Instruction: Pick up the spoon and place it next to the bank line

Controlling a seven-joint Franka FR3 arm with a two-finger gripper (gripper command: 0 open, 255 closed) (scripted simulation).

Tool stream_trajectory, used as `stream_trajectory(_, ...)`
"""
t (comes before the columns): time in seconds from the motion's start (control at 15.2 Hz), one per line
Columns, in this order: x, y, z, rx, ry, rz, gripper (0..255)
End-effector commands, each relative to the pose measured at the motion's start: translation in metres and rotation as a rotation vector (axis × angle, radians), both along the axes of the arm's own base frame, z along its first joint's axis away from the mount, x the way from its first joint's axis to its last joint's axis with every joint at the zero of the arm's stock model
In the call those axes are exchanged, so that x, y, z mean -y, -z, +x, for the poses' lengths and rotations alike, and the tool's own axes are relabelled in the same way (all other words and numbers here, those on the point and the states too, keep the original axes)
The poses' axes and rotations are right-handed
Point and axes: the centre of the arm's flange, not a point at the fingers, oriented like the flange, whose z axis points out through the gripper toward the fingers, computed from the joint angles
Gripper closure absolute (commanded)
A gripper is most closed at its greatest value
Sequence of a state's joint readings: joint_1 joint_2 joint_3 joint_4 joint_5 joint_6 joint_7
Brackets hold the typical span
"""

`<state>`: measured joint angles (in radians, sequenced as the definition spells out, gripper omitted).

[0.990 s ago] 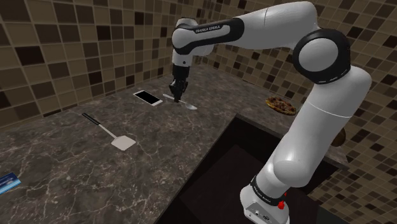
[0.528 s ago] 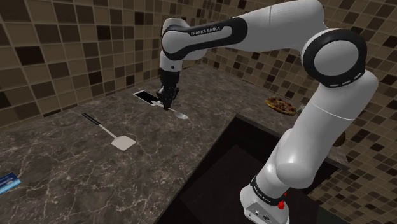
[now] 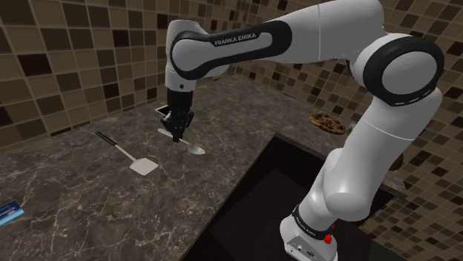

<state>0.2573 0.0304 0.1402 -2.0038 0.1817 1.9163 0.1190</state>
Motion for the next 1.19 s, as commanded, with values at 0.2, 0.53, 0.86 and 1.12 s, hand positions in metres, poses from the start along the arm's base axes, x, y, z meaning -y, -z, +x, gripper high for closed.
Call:
stream_trajectory(0.2, -0.064, 0.000, -0.020, 0.000, 0.002, 0.000, 255)
stream_trajectory(0.53, -0.127, 0.000, -0.040, 0.000, 0.002, 0.000, 255)
stream_trajectory(0.86, -0.190, 0.000, -0.059, 0.000, 0.002, 0.000, 255)
stream_trajectory(1.12, -0.240, -0.001, -0.075, 0.000, 0.002, 0.000, 255)
